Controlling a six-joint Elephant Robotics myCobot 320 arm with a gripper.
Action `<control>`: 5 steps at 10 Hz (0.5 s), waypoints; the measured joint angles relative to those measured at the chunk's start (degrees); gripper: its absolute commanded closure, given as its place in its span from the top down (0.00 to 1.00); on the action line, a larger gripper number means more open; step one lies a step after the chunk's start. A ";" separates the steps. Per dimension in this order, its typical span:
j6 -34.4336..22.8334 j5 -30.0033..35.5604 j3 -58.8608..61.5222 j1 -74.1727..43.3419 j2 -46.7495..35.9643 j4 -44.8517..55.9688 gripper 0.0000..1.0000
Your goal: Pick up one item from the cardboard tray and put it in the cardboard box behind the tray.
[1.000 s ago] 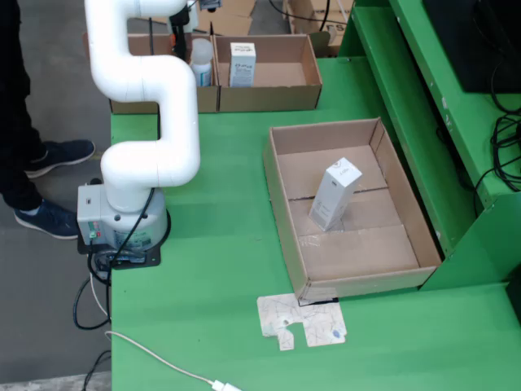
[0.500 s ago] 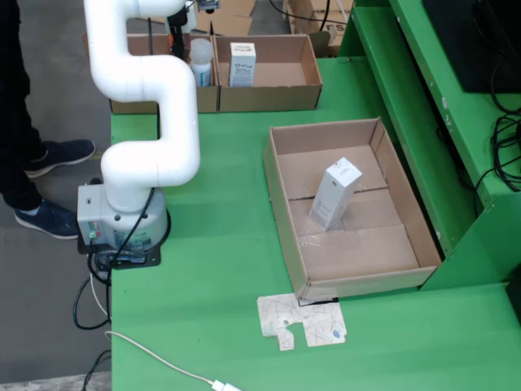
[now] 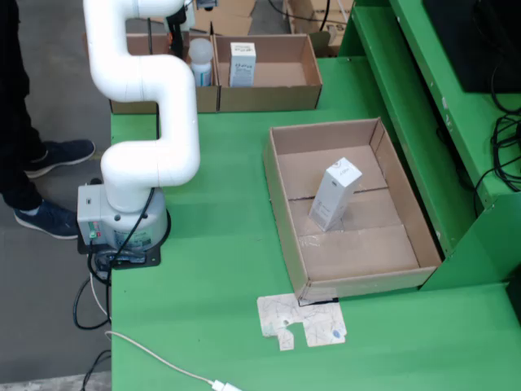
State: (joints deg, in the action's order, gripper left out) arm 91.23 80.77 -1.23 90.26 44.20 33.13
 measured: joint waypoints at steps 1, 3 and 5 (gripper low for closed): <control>0.26 -0.27 0.00 0.17 0.09 -0.35 0.00; 0.43 -0.36 0.00 0.53 0.18 -0.70 0.00; 0.43 -0.36 0.00 0.44 0.18 -0.70 0.00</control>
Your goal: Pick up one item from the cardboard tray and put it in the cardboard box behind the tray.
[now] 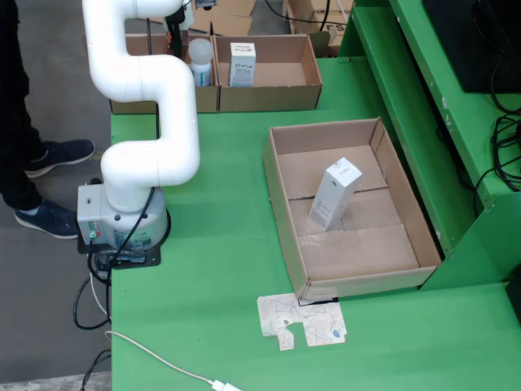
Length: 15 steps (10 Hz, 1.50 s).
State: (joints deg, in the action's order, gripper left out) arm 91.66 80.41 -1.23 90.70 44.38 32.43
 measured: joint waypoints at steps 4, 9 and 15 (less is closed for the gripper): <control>0.00 0.00 0.00 0.00 0.00 0.00 0.00; 0.00 0.00 0.00 0.00 0.00 0.00 0.50; 0.00 0.00 0.00 0.00 0.00 -0.09 1.00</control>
